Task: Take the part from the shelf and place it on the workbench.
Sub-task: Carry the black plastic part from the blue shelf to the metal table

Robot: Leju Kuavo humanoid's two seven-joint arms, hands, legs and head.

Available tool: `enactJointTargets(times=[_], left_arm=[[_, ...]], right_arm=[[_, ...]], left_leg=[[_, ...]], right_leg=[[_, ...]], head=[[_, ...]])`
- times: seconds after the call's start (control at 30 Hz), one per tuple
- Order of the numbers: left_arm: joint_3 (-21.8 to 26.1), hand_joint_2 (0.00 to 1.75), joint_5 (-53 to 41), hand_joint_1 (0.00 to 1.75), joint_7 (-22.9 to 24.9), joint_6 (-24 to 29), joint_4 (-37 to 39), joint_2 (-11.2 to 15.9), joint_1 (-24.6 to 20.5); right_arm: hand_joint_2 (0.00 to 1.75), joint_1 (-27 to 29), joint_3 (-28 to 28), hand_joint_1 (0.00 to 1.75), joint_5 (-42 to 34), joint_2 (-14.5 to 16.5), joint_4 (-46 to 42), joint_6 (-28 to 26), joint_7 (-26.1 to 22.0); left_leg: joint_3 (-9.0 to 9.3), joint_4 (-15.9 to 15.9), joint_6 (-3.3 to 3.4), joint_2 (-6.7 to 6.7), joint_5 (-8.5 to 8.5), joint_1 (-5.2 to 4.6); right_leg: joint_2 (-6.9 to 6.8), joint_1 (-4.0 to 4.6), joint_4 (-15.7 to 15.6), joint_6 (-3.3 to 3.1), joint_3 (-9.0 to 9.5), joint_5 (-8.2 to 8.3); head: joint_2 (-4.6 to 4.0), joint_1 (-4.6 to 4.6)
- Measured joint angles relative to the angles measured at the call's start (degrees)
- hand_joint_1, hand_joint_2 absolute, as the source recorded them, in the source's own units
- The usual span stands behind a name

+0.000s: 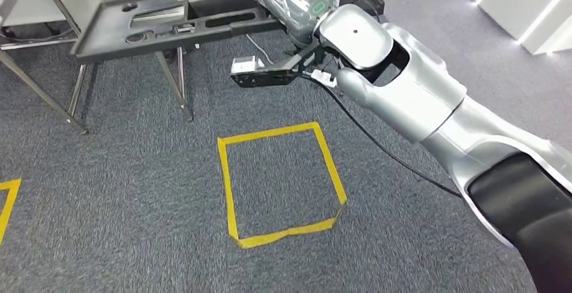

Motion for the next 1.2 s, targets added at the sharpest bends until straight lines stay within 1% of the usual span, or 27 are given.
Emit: enactJointTargets(times=[0.07, 0.13, 0.2, 0.23, 0.27, 0.3, 0.33, 0.37, 0.4, 0.43, 0.47, 0.57, 0.6, 0.63, 0.67, 0.73, 0.77, 0.8, 0.83, 0.9, 0.93, 0.97, 1.0, 1.03, 1.1, 1.13, 1.2], left_arm=[[0.01, 1.75, 0.01, 0.00, -0.05, 0.08, 0.01, 0.14, 0.14], [0.02, 1.75, 0.05, 0.00, -0.25, 0.15, 0.01, 0.22, 0.19], [0.02, 1.75, 0.09, 0.00, -0.62, 0.18, 0.00, 0.22, 0.13], [0.02, 1.75, 0.09, 0.00, -0.89, 0.19, 0.00, 0.24, 0.11], [0.02, 1.75, 0.08, 0.00, -1.13, 0.14, 0.00, 0.26, 0.12], [0.02, 1.75, 0.07, 0.00, -1.35, 0.11, 0.00, 0.27, 0.14], [0.02, 1.75, 0.04, 0.00, -1.54, 0.09, 0.00, 0.27, 0.15], [0.02, 1.75, -0.01, 0.00, -1.67, 0.11, 0.00, 0.28, 0.15], [0.02, 1.75, -0.07, 0.00, -1.78, 0.16, 0.00, 0.27, 0.12], [0.02, 1.75, -0.12, 0.00, -1.89, 0.24, 0.00, 0.29, 0.08], [0.02, 1.75, -0.16, 0.00, -1.99, 0.34, 0.00, 0.30, 0.03], [0.02, 1.75, -0.26, 0.00, -2.19, 0.78, 0.00, 0.34, -0.01], [0.02, 1.75, -0.33, 0.00, -2.22, 0.97, 0.00, 0.34, -0.01], [0.02, 1.75, -0.42, 0.00, -2.22, 1.16, 0.00, 0.36, 0.00], [0.02, 1.75, -0.49, 0.00, -2.23, 1.33, 0.00, 0.37, 0.00], [0.02, 1.75, -0.62, 0.00, -2.23, 1.60, 0.00, 0.38, -0.03], [0.02, 1.75, -0.64, 0.00, -2.25, 1.71, 0.00, 0.38, -0.04], [0.02, 1.75, -0.66, 0.00, -2.28, 1.81, 0.00, 0.38, -0.05], [0.02, 1.75, -0.67, 0.00, -2.31, 1.86, 0.00, 0.38, -0.05], [0.02, 1.75, -0.69, 0.00, -2.36, 1.78, 0.00, 0.37, -0.03], [0.02, 1.75, -0.69, 0.00, -2.36, 1.64, 0.00, 0.37, -0.05], [0.02, 1.75, -0.71, 0.00, -2.34, 1.49, 0.00, 0.39, -0.06], [0.02, 1.75, -0.72, 0.00, -2.31, 1.36, 0.00, 0.40, -0.06], [0.02, 1.75, -0.72, 0.00, -2.27, 1.28, 0.00, 0.43, -0.07], [0.02, 1.75, -0.72, 0.00, -2.22, 1.22, 0.00, 0.48, -0.02], [0.02, 1.75, -0.72, 0.00, -2.21, 1.22, 0.00, 0.48, -0.01], [0.02, 1.75, -0.72, 0.00, -2.21, 1.24, 0.00, 0.48, -0.04]], right_arm=[[1.75, 0.00, 0.01, 1.75, 0.09, 0.02, -0.01, -0.03, -0.09], [1.75, -0.10, 0.01, 1.75, 0.13, 0.04, -0.01, -0.03, -0.13], [1.75, -0.18, 0.01, 1.75, 0.17, 0.05, 0.00, -0.03, -0.15], [1.75, -0.12, 0.02, 1.75, 0.20, 0.05, 0.01, -0.02, -0.19], [1.75, 0.00, 0.05, 1.75, 0.20, 0.05, 0.01, -0.02, -0.23], [1.75, 0.13, 0.08, 1.75, 0.20, 0.05, 0.02, -0.01, -0.27], [1.75, 0.21, 0.10, 1.75, 0.20, 0.05, 0.02, 0.00, -0.30], [1.75, 0.21, 0.12, 1.75, 0.20, 0.06, 0.02, 0.01, -0.30], [1.75, 0.15, 0.12, 1.75, 0.20, 0.06, 0.02, 0.01, -0.30], [1.75, 0.06, 0.12, 1.75, 0.20, 0.07, 0.03, 0.01, -0.29], [1.75, -0.01, 0.12, 1.75, 0.20, 0.07, 0.04, 0.02, -0.28], [1.75, -0.04, 0.12, 1.75, 0.21, 0.07, 0.07, 0.03, -0.30], [1.75, -0.06, 0.12, 1.75, 0.22, 0.05, 0.07, 0.03, -0.30], [1.75, -0.09, 0.12, 1.75, 0.22, 0.03, 0.08, 0.03, -0.29], [1.75, -0.11, 0.12, 1.75, 0.22, 0.00, 0.08, 0.03, -0.28], [1.75, 0.00, 0.13, 1.75, 0.22, -0.01, 0.08, 0.04, -0.29], [1.75, 0.15, 0.14, 1.75, 0.22, 0.00, 0.09, 0.05, -0.30], [1.75, 0.33, 0.15, 1.75, 0.22, 0.01, 0.10, 0.05, -0.30], [1.75, 0.45, 0.16, 1.75, 0.22, 0.01, 0.13, 0.05, -0.30], [1.75, 0.48, 0.18, 1.75, 0.22, 0.01, 0.19, 0.04, -0.28], [1.75, 0.38, 0.18, 1.75, 0.22, 0.03, 0.20, 0.03, -0.27], [1.75, 0.27, 0.18, 1.75, 0.22, 0.08, 0.21, 0.01, -0.26], [1.75, 0.17, 0.18, 1.75, 0.22, 0.14, 0.21, 0.00, -0.25], [1.75, 0.08, 0.19, 1.75, 0.22, 0.22, 0.22, -0.01, -0.24], [1.75, -0.01, 0.21, 1.75, 0.22, 0.41, 0.26, -0.03, -0.24], [1.75, -0.08, 0.22, 1.75, 0.23, 0.48, 0.30, -0.03, -0.23], [1.75, -0.17, 0.22, 1.75, 0.27, 0.56, 0.39, -0.05, -0.20]], left_leg=[[0.08, -0.06, -0.58, -0.01, -0.17, 0.01], [-0.84, 2.29, -1.15, 1.27, -1.83, -0.08], [-3.85, 8.87, -1.81, 2.93, -5.14, 0.25], [-5.55, 12.32, -2.15, 3.34, -6.42, 0.49], [-6.66, 14.44, -2.45, 3.55, -6.83, 0.71], [-6.72, 14.37, -2.72, 3.69, -6.15, 0.90], [-5.69, 12.16, -2.97, 3.83, -4.59, 1.09], [-3.74, 8.22, -3.22, 4.09, -2.62, 1.27], [-1.74, 4.47, -3.35, 4.30, -1.28, 1.24], [-0.28, 1.63, -3.17, 4.37, -0.45, 1.18], [0.50, 0.11, -2.85, 4.38, -0.27, 1.07], [0.64, -0.16, -1.38, 3.93, -0.45, 0.89], [0.81, -0.30, -0.94, 3.85, -0.40, 0.92], [1.00, -0.45, -0.53, 3.81, -0.37, 0.97], [1.15, -0.57, -0.21, 3.78, -0.38, 0.98], [1.29, -0.55, 0.21, 3.71, -0.54, 0.77], [1.39, -0.53, 0.34, 3.61, -0.65, 0.64], [1.53, -0.51, 0.42, 3.46, -0.78, 0.53], [1.72, -0.48, 0.45, 3.25, -0.92, 0.45], [2.17, -0.47, 0.32, 2.86, -1.23, 0.37], [2.25, -0.41, 0.14, 2.72, -1.38, 0.27], [2.25, -0.45, -0.10, 2.65, -1.46, 0.23], [2.21, -0.51, -0.39, 2.62, -1.49, 0.29], [2.20, -0.59, -0.72, 2.60, -1.49, 0.30], [2.04, -0.27, -1.36, 2.82, -1.87, 0.49], [1.50, 1.00, -1.65, 3.04, -2.63, 0.47], [-1.24, 6.77, -2.16, 3.49, -5.35, 0.56]], right_leg=[[-0.32, -0.18, -0.62, -0.24, 0.38, 0.23], [-0.72, -0.64, -1.49, -0.63, 1.06, 0.51], [-0.98, -0.79, -1.77, -0.86, 1.40, 0.53], [-1.08, -0.82, -1.74, -0.87, 1.43, 0.47], [-1.16, -0.87, -1.70, -0.85, 1.46, 0.39], [-1.25, -0.98, -1.62, -0.75, 1.49, 0.29], [-1.32, -1.16, -1.49, -0.55, 1.54, 0.15], [-1.40, -1.32, -1.26, -0.23, 1.60, -0.07], [-1.48, -1.35, -1.00, 0.15, 1.58, -0.32], [-1.53, -1.32, -0.75, 0.52, 1.54, -0.53], [-1.56, -1.23, -0.61, 0.86, 1.48, -0.66], [-1.66, -1.16, -0.66, 1.70, 1.50, -0.85], [-1.65, -1.22, 0.12, 1.93, 1.20, -1.41], [-1.60, -1.26, 1.84, 2.07, 0.43, -2.43], [-1.48, -1.26, 4.77, 2.15, -0.98, -3.91], [-1.28, -1.16, 12.50, 2.15, -4.98, -6.94], [-1.23, -1.13, 15.30, 2.09, -6.61, -7.49], [-1.21, -1.11, 16.13, 1.97, -7.32, -6.96], [-1.19, -1.07, 14.60, 1.74, -6.85, -5.39], [-1.02, -0.79, 6.90, 0.93, -3.45, -1.30], [-0.91, -0.60, 3.21, 0.60, -1.70, -0.08], [-0.83, -0.42, 0.78, 0.38, -0.51, 0.49], [-0.77, -0.26, -0.27, 0.29, 0.03, 0.41], [-0.78, -0.14, -0.60, 0.28, 0.21, 0.38], [-0.90, -0.39, -1.20, -0.05, 0.69, 0.53], [-1.00, -0.59, -1.58, -0.26, 1.03, 0.58], [-1.15, -0.78, -1.98, -0.57, 1.57, 0.53]], head=[[0.00, 0.03], [0.00, -0.12], [0.00, -0.30], [0.00, -0.33], [0.00, -0.33], [0.00, -0.31], [0.00, -0.33], [0.00, -0.32], [0.00, -0.37], [0.00, -0.37], [0.00, -0.36], [0.00, -0.34], [0.00, -0.27], [0.00, -0.16], [0.00, -0.04], [0.00, 0.04], [0.00, 0.03], [0.00, 0.03], [0.00, 0.04], [0.00, 0.06], [0.00, 0.02], [0.00, 0.01], [0.00, -0.02], [0.00, -0.03], [0.00, -0.05], [0.00, -0.08], [0.00, -0.16]])
